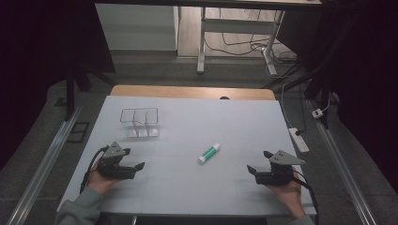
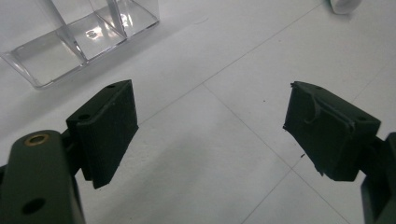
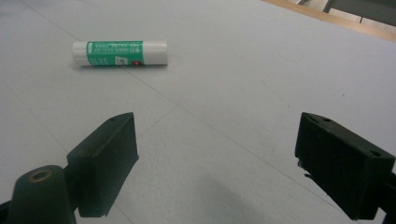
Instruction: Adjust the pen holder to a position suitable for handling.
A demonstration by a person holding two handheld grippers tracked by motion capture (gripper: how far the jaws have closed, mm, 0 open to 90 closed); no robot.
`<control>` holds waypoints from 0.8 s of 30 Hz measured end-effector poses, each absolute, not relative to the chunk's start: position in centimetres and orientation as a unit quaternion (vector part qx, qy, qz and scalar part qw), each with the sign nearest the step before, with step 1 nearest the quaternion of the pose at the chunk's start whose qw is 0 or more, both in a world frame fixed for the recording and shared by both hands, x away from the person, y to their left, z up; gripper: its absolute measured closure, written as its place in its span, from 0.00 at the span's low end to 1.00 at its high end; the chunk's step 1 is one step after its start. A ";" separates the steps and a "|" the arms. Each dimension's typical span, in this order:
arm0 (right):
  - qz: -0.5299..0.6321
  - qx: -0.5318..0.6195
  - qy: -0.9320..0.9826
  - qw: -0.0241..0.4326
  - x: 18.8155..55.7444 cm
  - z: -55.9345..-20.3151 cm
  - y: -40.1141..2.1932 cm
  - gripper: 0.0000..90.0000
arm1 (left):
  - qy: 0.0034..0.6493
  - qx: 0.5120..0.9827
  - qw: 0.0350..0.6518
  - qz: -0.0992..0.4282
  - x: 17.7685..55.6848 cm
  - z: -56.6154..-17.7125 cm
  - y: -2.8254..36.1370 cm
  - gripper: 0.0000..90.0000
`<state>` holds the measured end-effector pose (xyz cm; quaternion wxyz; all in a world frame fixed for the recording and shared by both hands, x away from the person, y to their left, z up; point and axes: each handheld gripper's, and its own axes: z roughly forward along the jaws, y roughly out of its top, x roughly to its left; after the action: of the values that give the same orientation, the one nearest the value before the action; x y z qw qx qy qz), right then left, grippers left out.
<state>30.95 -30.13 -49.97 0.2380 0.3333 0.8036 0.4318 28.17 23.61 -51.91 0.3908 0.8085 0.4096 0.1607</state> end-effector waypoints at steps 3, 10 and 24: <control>0.432 0.332 0.805 0.236 31.0 -50.0 -30.1 0.15 | 0.410 0.808 0.390 0.160 28.2 -51.9 23.6 0.19; 0.431 0.331 0.807 0.231 31.1 -50.2 -30.0 0.16 | 0.410 0.809 0.389 0.161 28.2 -52.0 23.6 0.19; 0.427 0.326 0.812 0.229 31.1 -50.4 -29.9 0.18 | 0.410 0.808 0.389 0.165 28.2 -51.9 23.7 0.19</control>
<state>31.06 -29.94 -50.43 0.2289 0.3259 0.8117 0.4273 28.20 23.65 -51.92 0.3892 0.8080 0.4103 0.1651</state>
